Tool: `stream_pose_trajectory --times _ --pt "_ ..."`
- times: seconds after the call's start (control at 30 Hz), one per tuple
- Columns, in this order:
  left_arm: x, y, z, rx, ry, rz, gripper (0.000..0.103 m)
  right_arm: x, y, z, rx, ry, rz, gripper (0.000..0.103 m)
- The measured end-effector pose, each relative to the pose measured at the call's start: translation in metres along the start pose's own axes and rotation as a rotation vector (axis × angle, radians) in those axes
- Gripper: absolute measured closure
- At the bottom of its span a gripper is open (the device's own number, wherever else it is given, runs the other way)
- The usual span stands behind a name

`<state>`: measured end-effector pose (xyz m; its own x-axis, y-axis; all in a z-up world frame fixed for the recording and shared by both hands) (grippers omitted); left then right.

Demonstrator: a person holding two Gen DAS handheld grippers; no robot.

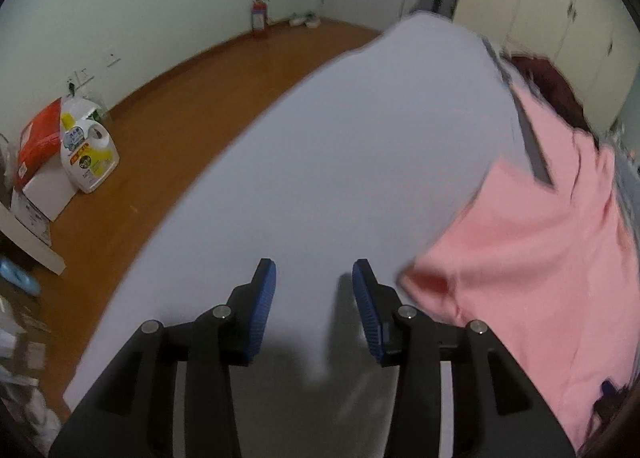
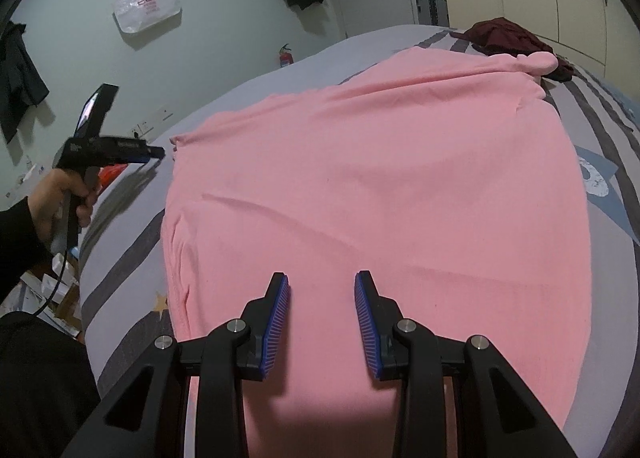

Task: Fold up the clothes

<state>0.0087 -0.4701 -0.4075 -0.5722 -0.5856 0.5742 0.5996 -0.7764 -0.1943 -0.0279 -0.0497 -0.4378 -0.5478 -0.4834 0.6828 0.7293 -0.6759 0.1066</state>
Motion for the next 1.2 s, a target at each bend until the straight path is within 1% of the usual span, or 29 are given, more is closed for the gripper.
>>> stream_pose_trajectory --times 0.1,0.17,0.27,0.3,0.33,0.43,0.5,0.57,0.6,0.7,0.83,0.93,1.0,1.03,1.07,1.13,1.2 --pt "0.012 -0.022 0.004 -0.097 -0.025 -0.013 0.065 -0.001 0.001 0.001 -0.001 0.001 0.002 0.072" --pt "0.013 -0.037 0.005 -0.144 -0.005 -0.050 0.065 -0.001 0.001 0.000 -0.001 0.001 0.002 0.072" --pt "0.005 -0.063 -0.009 -0.119 0.038 -0.184 0.065 -0.003 0.003 0.002 0.002 0.000 0.001 0.072" --pt "-0.002 -0.068 -0.017 -0.101 0.071 -0.230 0.065 -0.003 0.002 0.003 0.004 -0.001 0.000 0.072" --pt "-0.002 -0.074 -0.028 -0.079 0.102 -0.256 0.065 -0.004 0.002 0.003 0.006 -0.001 -0.002 0.072" --pt "-0.016 -0.064 -0.029 -0.036 0.097 -0.298 0.065 -0.005 0.001 0.005 0.012 -0.001 -0.003 0.072" --pt "-0.022 -0.054 -0.026 0.000 0.090 -0.308 0.065 -0.006 0.001 0.007 0.014 0.001 -0.004 0.072" --pt "-0.020 -0.045 -0.022 0.017 0.090 -0.281 0.065 -0.006 0.001 0.009 0.015 0.003 -0.005 0.072" --pt "-0.018 -0.043 -0.020 0.050 0.086 -0.279 0.065 -0.007 0.001 0.010 0.016 0.004 -0.007 0.072" --pt "-0.012 -0.037 -0.001 0.102 0.048 -0.262 0.065 -0.008 0.000 0.017 0.015 0.001 -0.021 0.072" --pt "-0.004 -0.056 0.041 -0.013 -0.008 -0.223 0.065 -0.007 -0.008 0.040 0.003 -0.032 -0.072 0.072" --pt "0.001 -0.087 0.068 -0.093 -0.043 -0.232 0.065 -0.002 -0.018 0.065 -0.036 -0.064 -0.101 0.072" --pt "-0.005 -0.113 0.088 -0.151 -0.050 -0.238 0.065 0.003 -0.026 0.083 -0.073 -0.083 -0.115 0.072" --pt "-0.013 -0.121 0.098 -0.167 -0.055 -0.239 0.065 0.005 -0.031 0.092 -0.089 -0.091 -0.123 0.072" --pt "-0.014 -0.138 0.100 -0.185 -0.056 -0.242 0.065 0.007 -0.035 0.101 -0.102 -0.099 -0.132 0.072" --pt "-0.016 -0.150 0.124 -0.219 -0.050 -0.252 0.065 0.009 -0.046 0.122 -0.139 -0.120 -0.152 0.072" --pt "-0.023 -0.174 0.133 -0.253 -0.048 -0.259 0.065 0.010 -0.057 0.141 -0.175 -0.130 -0.163 0.072"
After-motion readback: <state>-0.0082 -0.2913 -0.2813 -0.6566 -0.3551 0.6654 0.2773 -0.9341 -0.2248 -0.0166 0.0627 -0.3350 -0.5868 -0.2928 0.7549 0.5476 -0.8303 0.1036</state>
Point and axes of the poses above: each gripper's, at about its wrist camera, not at the fingertips, and z roughly against the way its jaws point, y to its left, x to its top, the point moved 5 cm from there along -z, roughly the way its jaws point, and after that the axes turned 9 degrees about z, right-handed, at the moved point
